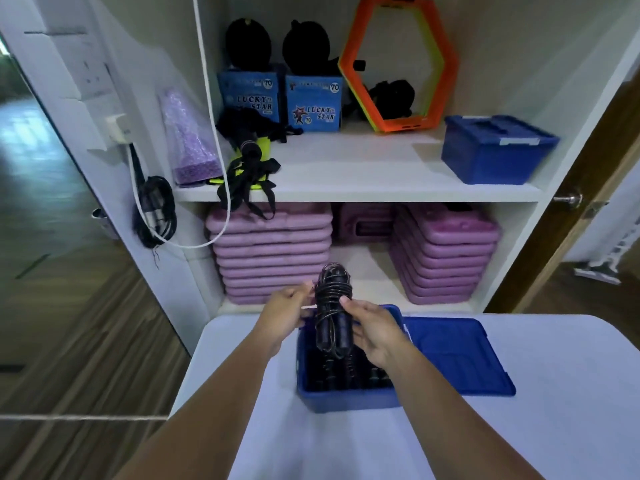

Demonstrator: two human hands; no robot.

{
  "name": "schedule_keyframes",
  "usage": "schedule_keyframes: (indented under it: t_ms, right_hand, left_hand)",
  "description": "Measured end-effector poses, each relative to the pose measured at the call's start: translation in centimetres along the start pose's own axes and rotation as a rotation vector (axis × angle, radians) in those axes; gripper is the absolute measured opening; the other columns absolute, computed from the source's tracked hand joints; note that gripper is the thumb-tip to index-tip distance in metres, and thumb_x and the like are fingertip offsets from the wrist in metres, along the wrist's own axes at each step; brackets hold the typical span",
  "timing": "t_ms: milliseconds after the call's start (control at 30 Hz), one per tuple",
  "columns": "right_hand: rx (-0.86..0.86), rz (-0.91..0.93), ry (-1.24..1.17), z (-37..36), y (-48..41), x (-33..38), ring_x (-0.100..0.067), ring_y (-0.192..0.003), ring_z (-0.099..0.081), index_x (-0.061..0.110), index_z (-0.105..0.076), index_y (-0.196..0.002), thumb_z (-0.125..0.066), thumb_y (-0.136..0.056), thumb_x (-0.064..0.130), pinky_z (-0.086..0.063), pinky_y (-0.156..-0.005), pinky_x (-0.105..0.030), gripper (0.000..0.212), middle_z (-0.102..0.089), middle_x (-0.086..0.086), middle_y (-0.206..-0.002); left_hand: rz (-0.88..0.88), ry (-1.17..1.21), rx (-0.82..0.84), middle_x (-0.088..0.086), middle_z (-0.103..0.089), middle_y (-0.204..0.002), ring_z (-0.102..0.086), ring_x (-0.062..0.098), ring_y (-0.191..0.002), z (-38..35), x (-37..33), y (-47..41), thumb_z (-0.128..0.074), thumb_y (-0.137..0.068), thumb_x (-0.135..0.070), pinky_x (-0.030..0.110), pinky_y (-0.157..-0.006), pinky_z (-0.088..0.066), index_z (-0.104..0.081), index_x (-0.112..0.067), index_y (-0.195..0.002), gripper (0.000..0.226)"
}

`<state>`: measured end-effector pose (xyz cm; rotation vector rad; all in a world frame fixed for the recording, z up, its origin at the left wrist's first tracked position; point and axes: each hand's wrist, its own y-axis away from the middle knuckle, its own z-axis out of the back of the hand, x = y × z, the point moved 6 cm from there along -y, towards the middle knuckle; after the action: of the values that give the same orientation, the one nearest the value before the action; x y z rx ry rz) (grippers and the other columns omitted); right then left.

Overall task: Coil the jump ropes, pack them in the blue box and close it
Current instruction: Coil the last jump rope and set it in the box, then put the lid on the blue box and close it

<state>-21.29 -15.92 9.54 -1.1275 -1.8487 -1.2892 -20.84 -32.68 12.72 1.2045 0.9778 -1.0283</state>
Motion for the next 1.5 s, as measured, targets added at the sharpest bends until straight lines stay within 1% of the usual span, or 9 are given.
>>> schedule_keyframes:
  t_ms: [100, 200, 267, 433, 867, 1033, 1200, 1367, 1500]
  right_hand:
    - [-0.052, -0.04, 0.063, 2.9, -2.2, -1.4, -0.02, -0.078, -0.071, 0.007, -0.066, -0.105, -0.073, -0.088, 0.022, -0.056, -0.082, -0.036, 0.024, -0.076, -0.008, -0.093]
    - [-0.117, -0.078, 0.141, 5.7, -4.0, -3.0, -0.021, -0.074, -0.071, 0.006, -0.068, -0.099, -0.073, -0.089, 0.021, -0.058, -0.07, -0.032, 0.019, -0.076, -0.011, -0.091]
    - [-0.141, -0.112, 0.177, 7.2, -5.1, -4.3, -0.02, -0.068, -0.069, 0.006, -0.068, -0.092, -0.072, -0.089, 0.019, -0.054, -0.058, -0.026, 0.014, -0.075, -0.011, -0.087]
    - [-0.17, -0.207, 0.271, 9.3, -7.4, -7.7, -0.022, -0.076, -0.068, 0.005, -0.066, -0.102, -0.08, -0.083, 0.028, -0.052, -0.063, -0.03, 0.033, -0.074, -0.008, -0.09]
    - [-0.108, -0.227, 0.498, 6.6, -7.7, -9.8, -0.023, -0.098, -0.066, 0.011, -0.066, -0.1, -0.077, -0.083, 0.042, -0.053, -0.096, -0.044, 0.037, -0.072, -0.003, -0.106]
    - [-0.123, -0.164, 0.717, 6.6, -7.1, -9.1, -0.035, -0.084, -0.067, 0.015, -0.058, -0.074, -0.069, -0.083, 0.056, -0.055, -0.086, -0.053, 0.044, -0.064, -0.008, -0.078]
    - [-0.121, -0.081, 1.011, 5.9, -6.2, -7.9, -0.02, -0.057, -0.048, 0.016, -0.041, -0.055, -0.05, -0.095, 0.056, -0.037, -0.057, -0.033, 0.058, -0.049, -0.001, -0.058]
    - [-0.165, -0.015, 1.173, 6.0, -4.8, -7.1, -0.021, -0.07, -0.056, 0.015, -0.06, -0.077, -0.041, -0.099, 0.055, -0.039, -0.058, -0.031, 0.049, -0.062, -0.002, -0.076]
    - [-0.459, 0.314, 1.428, 7.8, -2.7, -3.8, -0.029, -0.094, -0.059, 0.015, -0.065, -0.106, -0.045, -0.099, 0.03, -0.051, -0.078, -0.039, 0.025, -0.066, -0.007, -0.104]
  left_hand:
    - [0.045, -0.273, -0.064, -0.001, -0.069, -0.102, -0.063, 0.022, -0.097, 0.6, 3.0, -2.2, -0.051, -0.098, -0.053, 0.037, -0.089, -0.047, -0.066, -0.02, -0.096, 0.036]
    - [0.168, -0.658, -0.029, 0.006, -0.062, -0.132, -0.055, 0.026, -0.127, 0.7, 6.9, -3.6, -0.052, -0.099, -0.049, 0.033, -0.106, -0.039, -0.051, -0.018, -0.142, 0.053]
    - [0.231, -0.786, 0.008, 0.011, -0.059, -0.139, -0.052, 0.028, -0.13, 0.5, 9.1, -3.8, -0.054, -0.1, -0.039, 0.034, -0.107, -0.041, -0.032, -0.018, -0.154, 0.062]
    - [0.216, -0.703, -0.012, 0.007, -0.074, -0.096, -0.07, 0.03, -0.086, 0.0, 11.9, -4.7, -0.051, -0.095, -0.021, 0.044, -0.08, -0.06, -0.042, -0.036, -0.147, 0.055]
    - [0.215, -0.668, -0.04, 0.005, -0.075, -0.088, -0.069, 0.028, -0.075, 0.2, 13.0, -5.6, -0.054, -0.097, -0.023, 0.044, -0.079, -0.061, -0.038, -0.036, -0.15, 0.057]
    - [0.228, -0.652, -0.044, 0.006, -0.075, -0.093, -0.071, 0.03, -0.081, 0.3, 13.1, -5.6, -0.055, -0.096, -0.024, 0.044, -0.079, -0.061, -0.038, -0.035, -0.151, 0.058]
    - [0.229, -0.684, -0.039, 0.008, -0.073, -0.1, -0.071, 0.029, -0.08, 0.1, 12.7, -5.3, -0.055, -0.097, -0.027, 0.045, -0.079, -0.061, -0.037, -0.034, -0.151, 0.057]
    - [0.22, -0.826, -0.066, 0.006, -0.072, -0.109, -0.069, 0.031, -0.092, 0.6, 12.6, -4.2, -0.057, -0.095, -0.043, 0.044, -0.086, -0.059, -0.04, -0.03, -0.147, 0.056]
    - [0.219, -0.865, -0.044, 0.004, -0.071, -0.102, -0.07, 0.029, -0.081, 0.7, 12.6, -3.1, -0.062, -0.091, -0.04, 0.042, -0.078, -0.061, -0.039, -0.031, -0.144, 0.058]
